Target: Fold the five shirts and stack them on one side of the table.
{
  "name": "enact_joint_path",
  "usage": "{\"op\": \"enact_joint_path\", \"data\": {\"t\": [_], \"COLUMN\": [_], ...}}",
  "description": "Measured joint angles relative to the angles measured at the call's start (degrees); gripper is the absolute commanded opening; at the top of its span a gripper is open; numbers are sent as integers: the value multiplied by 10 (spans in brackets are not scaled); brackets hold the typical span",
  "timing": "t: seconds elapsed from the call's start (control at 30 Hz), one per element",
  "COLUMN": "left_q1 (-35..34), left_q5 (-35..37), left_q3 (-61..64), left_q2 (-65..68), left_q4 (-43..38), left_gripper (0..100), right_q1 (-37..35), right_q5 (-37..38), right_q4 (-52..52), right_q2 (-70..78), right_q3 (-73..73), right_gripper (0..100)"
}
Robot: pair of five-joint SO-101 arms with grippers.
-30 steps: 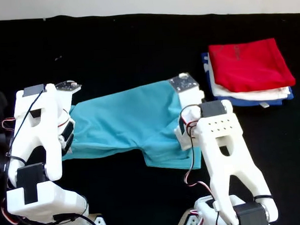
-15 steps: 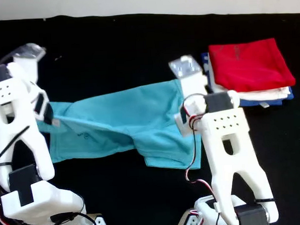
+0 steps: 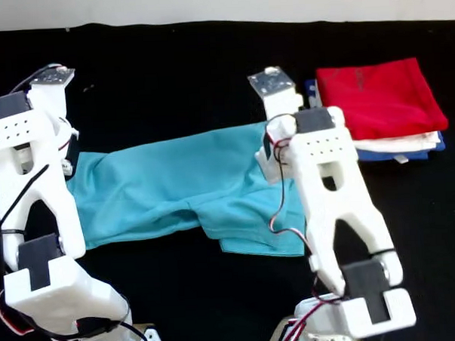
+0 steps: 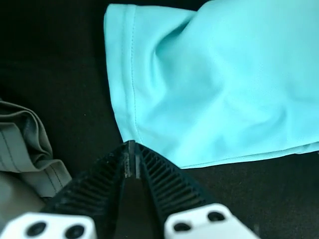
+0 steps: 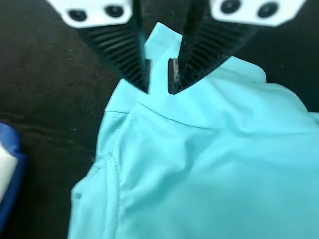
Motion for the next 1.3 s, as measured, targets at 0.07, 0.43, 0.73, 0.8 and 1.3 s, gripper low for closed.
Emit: {"op": "enact_joint_path", "data": {"t": [0.07,0.43,0.73,0.8,1.3], "left_q1": [0,6,6,9,11], "left_q5": [2,21,63,63,63], "left_q3": [0,38,39,39,39], "left_q2": [4,26,26,26,26], "left_q4": [-9,-16,-16,-16,-16], "left_gripper": [10,11,11,11,11], "right_q1": [-22,-148,-133,-113,-33], "right_q5": [-11,-15,15,15,16], "right_q4": [0,18,-21,-55,-62], "right_q2": [23,62,64,64,65], "right_q3": [-3,46,138,156,149], "right_gripper": [104,224,224,226,224]}}
